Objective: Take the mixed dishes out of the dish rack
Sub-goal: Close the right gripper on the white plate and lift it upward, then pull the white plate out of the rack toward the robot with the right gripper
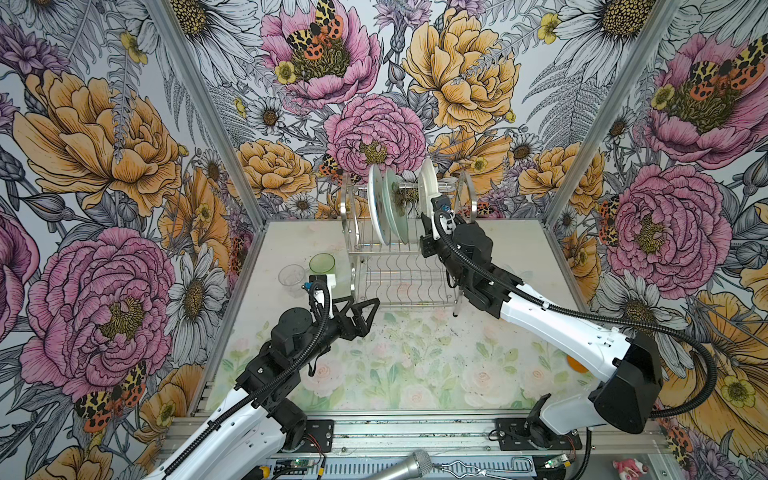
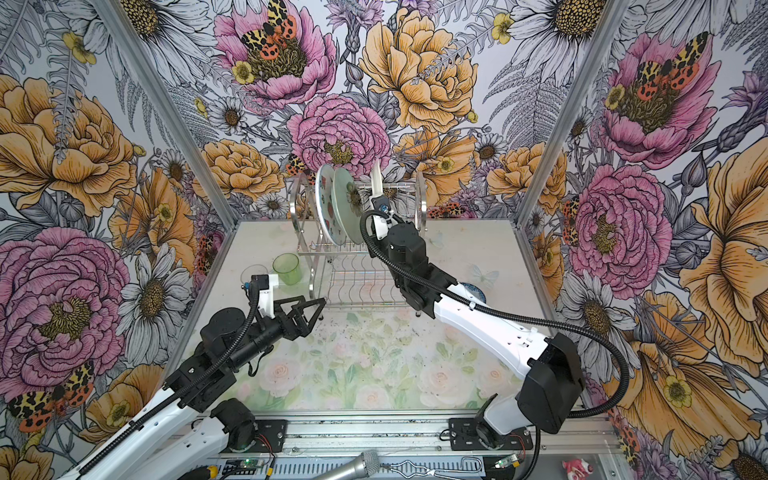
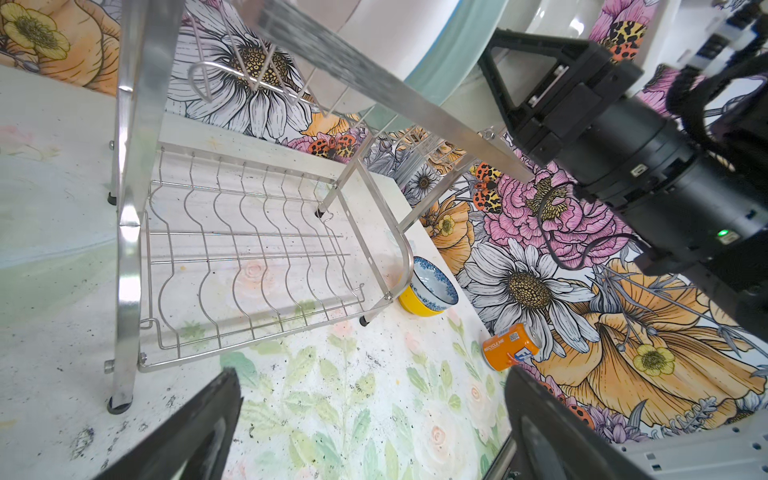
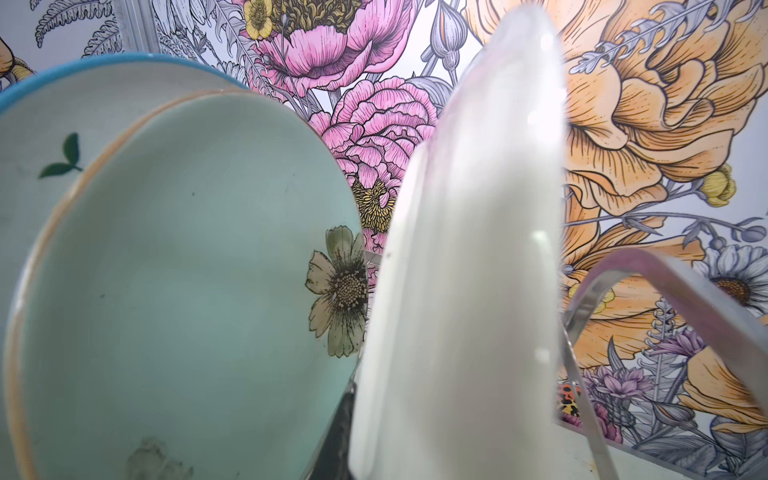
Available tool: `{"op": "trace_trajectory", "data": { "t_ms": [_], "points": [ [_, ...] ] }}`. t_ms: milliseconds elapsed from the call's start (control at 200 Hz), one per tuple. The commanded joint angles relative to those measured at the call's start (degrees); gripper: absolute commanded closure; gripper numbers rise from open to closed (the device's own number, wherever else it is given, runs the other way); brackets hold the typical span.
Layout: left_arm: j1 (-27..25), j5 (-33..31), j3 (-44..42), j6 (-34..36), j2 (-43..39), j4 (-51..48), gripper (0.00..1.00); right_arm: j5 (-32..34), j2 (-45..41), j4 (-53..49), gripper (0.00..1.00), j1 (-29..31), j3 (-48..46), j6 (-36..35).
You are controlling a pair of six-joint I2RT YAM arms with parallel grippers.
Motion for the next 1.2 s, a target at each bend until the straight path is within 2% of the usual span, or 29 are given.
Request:
{"op": "trace_trajectory", "data": {
  "t_ms": [0,215,570,881,1196],
  "points": [
    [0.59,1.16,-1.04,-0.42,-0.78,1.53,0.01,-1.00,-4.90,9.06,1.00,-0.38,1.97,-3.03],
    [0.64,1.09,-1.30,-0.76,-1.02,1.69,0.01,-3.86,-8.36,11.34,1.00,-0.28,0.21,-3.74],
    [0.72,-0.07,-1.35,-1.05,-0.98,1.66,0.01,-12.11,-15.12,9.54,1.00,0.66,-1.84,-4.36],
    [0.81,-1.23,-1.18,-1.02,-1.31,0.45,0.01,-25.72,-23.29,4.81,1.00,1.42,-7.50,-3.46],
    [0.88,-4.10,-1.03,-1.35,-3.34,-1.69,0.01,-34.05,-31.09,1.35,1.00,2.24,-12.21,-0.97]
  ]
}}
